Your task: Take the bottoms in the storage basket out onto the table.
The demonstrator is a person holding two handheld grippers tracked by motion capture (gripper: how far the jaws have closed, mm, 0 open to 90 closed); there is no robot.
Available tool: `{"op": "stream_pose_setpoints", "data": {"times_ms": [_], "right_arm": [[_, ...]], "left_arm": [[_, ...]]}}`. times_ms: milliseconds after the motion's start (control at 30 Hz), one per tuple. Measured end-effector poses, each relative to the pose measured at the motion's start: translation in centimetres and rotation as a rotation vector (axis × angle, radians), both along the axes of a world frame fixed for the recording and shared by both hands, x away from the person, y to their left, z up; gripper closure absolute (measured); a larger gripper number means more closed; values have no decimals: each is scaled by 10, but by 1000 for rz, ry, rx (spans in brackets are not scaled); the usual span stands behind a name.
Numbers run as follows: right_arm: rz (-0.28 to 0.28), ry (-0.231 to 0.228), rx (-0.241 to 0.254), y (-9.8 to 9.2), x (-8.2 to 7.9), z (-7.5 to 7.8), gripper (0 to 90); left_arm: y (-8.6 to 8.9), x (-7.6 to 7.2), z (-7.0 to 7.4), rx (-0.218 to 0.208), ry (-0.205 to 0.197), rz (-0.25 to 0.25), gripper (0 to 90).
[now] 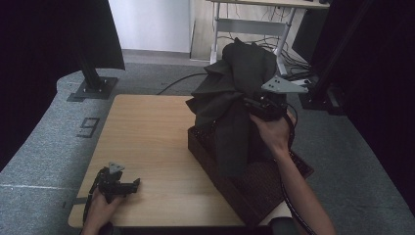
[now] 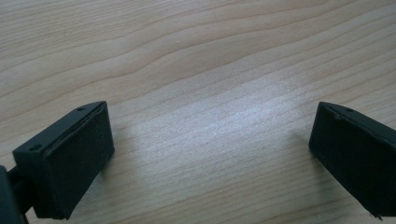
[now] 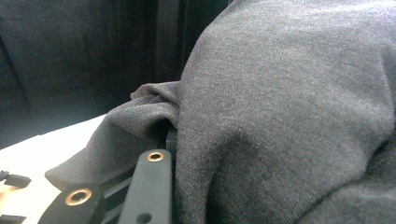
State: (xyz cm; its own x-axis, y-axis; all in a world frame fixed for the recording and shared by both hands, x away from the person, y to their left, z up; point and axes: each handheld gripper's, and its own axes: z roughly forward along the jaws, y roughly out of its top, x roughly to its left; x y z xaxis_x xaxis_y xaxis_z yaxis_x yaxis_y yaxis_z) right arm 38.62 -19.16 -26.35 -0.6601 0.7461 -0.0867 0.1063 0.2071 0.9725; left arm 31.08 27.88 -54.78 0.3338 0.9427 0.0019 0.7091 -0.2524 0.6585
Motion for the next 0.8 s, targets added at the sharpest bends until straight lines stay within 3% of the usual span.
{"op": "stream_pose_setpoints", "data": {"times_ms": [800], "right_arm": [[98,-33,2,55,-2,13,664]], "left_arm": [[29,-6,0,-4,0,55,0]]}}
